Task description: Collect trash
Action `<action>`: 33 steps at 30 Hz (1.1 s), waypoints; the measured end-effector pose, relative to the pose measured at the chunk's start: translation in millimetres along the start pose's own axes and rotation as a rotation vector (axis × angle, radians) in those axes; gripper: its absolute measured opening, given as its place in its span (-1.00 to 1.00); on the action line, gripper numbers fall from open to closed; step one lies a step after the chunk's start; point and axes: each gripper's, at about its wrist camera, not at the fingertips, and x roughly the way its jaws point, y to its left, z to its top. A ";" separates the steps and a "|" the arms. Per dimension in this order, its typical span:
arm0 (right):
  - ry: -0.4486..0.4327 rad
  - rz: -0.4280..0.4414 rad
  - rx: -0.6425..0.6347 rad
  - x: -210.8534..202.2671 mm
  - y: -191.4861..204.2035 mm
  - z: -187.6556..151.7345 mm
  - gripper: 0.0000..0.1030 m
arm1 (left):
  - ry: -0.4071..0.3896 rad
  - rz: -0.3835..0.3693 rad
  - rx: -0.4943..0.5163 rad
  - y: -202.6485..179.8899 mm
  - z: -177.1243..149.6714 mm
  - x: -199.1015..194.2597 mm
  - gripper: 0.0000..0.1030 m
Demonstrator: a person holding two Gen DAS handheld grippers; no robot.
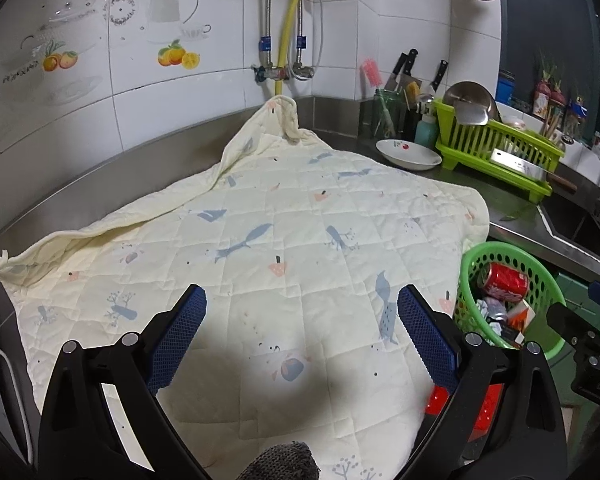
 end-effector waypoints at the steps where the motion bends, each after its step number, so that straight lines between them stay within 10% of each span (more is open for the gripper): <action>1: -0.007 0.001 0.002 -1.1 0.2 1.4 0.72 | -0.003 0.001 0.001 -0.3 0.8 -0.7 0.85; 33: -0.093 0.002 0.060 -15.8 -4.7 7.1 0.75 | -0.086 0.046 0.013 -10.8 7.9 -18.6 0.85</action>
